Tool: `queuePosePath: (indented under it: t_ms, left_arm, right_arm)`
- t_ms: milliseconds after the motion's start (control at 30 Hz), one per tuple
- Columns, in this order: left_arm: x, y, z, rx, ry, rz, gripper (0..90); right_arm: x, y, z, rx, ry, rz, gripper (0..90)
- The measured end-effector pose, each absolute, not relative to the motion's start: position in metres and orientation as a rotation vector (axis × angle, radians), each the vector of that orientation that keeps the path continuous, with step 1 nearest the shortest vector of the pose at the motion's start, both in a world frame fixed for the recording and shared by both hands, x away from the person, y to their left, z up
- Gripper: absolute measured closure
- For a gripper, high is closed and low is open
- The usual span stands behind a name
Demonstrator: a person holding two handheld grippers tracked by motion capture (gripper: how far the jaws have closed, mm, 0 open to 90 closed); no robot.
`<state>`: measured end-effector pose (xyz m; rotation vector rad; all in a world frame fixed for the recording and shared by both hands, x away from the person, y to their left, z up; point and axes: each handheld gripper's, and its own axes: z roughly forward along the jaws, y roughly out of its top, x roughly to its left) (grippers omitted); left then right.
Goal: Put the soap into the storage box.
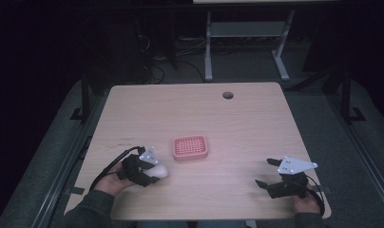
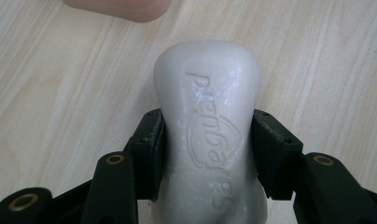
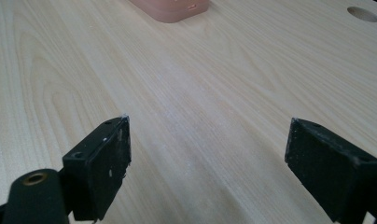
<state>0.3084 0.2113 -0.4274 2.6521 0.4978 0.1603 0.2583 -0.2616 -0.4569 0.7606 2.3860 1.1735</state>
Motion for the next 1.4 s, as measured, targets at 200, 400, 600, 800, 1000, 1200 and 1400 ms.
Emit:
queuePosePath:
  t_ms: [200, 400, 600, 800, 1000, 1200, 1400]
  left_arm:
    - [0.315, 0.206, -0.422, 2.652, 0.484, 0.158, 49.3]
    - [0.321, 0.2, -0.416, 2.651, 0.475, 0.156, 49.3]
    - [0.329, 0.193, -0.411, 2.649, 0.452, 0.155, 49.3]
    - [0.337, 0.185, -0.406, 2.649, 0.441, 0.151, 49.3]
    - [0.345, 0.178, -0.402, 2.646, 0.432, 0.147, 49.3]
    - [0.353, 0.172, -0.4, 2.654, 0.416, 0.136, 49.3]
    - [0.363, 0.165, -0.401, 2.664, 0.412, 0.129, 49.3]
  right_arm:
    - [0.258, -0.261, -0.457, 0.757, 2.386, 1.178, 13.6]
    - [0.258, -0.262, -0.456, 0.756, 2.384, 1.185, 13.6]
    - [0.258, -0.262, -0.456, 0.757, 2.38, 1.19, 13.6]
    - [0.258, -0.263, -0.456, 0.76, 2.375, 1.199, 13.6]
    - [0.258, -0.264, -0.456, 0.76, 2.369, 1.204, 13.6]
    - [0.257, -0.264, -0.455, 0.762, 2.366, 1.208, 13.6]
    - [0.257, -0.266, -0.456, 0.762, 2.358, 1.214, 13.6]
